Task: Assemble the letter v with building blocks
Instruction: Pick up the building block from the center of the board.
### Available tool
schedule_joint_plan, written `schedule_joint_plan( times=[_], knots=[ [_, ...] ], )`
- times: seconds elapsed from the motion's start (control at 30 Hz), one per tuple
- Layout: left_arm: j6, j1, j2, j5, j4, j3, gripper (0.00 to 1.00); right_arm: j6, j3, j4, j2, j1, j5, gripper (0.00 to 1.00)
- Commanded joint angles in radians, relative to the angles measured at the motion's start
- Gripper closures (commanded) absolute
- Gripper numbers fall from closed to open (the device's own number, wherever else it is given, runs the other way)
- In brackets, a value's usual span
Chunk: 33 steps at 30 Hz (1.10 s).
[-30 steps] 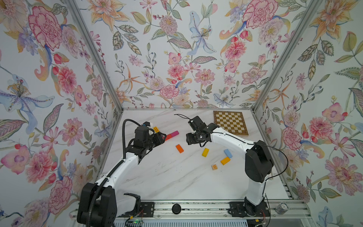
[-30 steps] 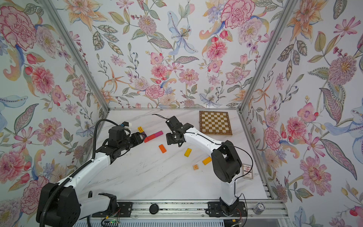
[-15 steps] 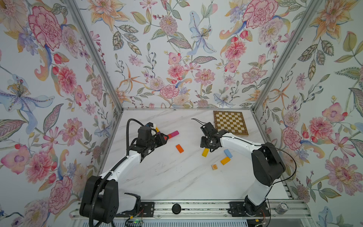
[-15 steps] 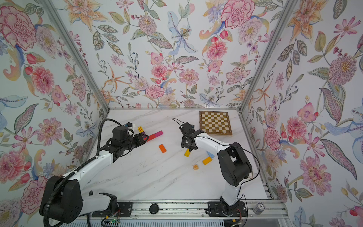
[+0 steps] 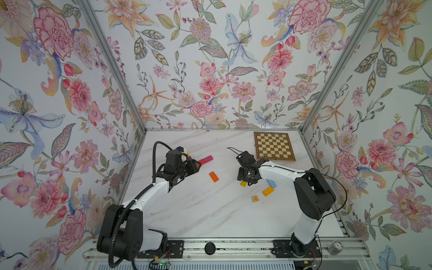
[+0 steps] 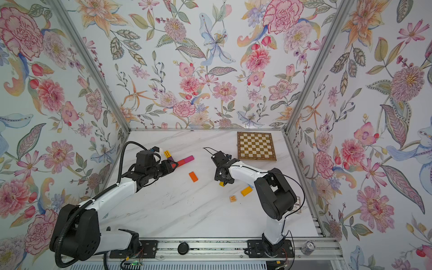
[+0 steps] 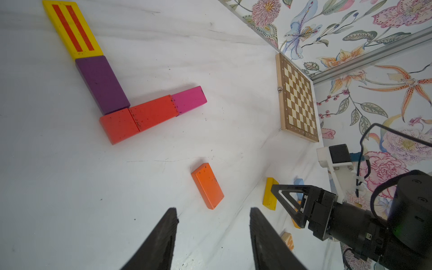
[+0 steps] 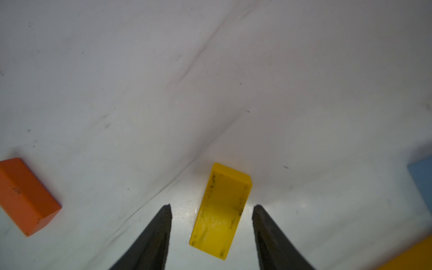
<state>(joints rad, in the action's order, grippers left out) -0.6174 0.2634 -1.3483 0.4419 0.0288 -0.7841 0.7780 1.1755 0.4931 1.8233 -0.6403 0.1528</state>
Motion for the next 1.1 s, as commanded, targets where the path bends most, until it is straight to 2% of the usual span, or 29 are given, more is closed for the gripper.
schedule_joint_plan(
  times=[0.0,0.23,0.33,0.43,0.53,0.63,0.77,0.93,1.07],
  knots=[
    [0.022,0.012,-0.011,0.011,0.003,-0.033,0.47,0.041,-0.025,0.010,0.023,-0.007,-0.004,0.42],
    [0.023,0.017,-0.018,0.011,0.006,-0.036,0.47,0.063,-0.047,0.009,0.019,-0.017,-0.002,0.48],
    [0.024,0.018,-0.018,0.006,0.008,-0.035,0.47,0.059,-0.044,0.010,0.024,-0.023,-0.004,0.56],
    [0.021,0.018,-0.019,0.004,0.008,-0.032,0.47,0.057,-0.045,0.010,0.030,-0.026,-0.011,0.69],
    [0.020,0.019,-0.019,0.003,0.008,-0.029,0.47,0.052,-0.047,0.016,0.028,-0.027,-0.010,0.76],
    [0.021,0.019,-0.018,0.001,0.009,-0.029,0.47,0.024,-0.041,0.022,0.022,-0.028,-0.007,0.76],
    [0.022,0.019,-0.013,-0.005,0.010,-0.033,0.48,-0.094,0.002,0.046,0.013,-0.047,0.005,0.76],
    [0.018,0.020,0.012,-0.024,-0.005,-0.025,0.48,-0.260,0.099,0.097,0.030,-0.105,-0.032,0.77],
    [0.004,0.020,0.022,-0.032,-0.018,-0.016,0.48,-0.341,0.163,0.129,0.061,-0.162,-0.077,0.77]
  ],
)
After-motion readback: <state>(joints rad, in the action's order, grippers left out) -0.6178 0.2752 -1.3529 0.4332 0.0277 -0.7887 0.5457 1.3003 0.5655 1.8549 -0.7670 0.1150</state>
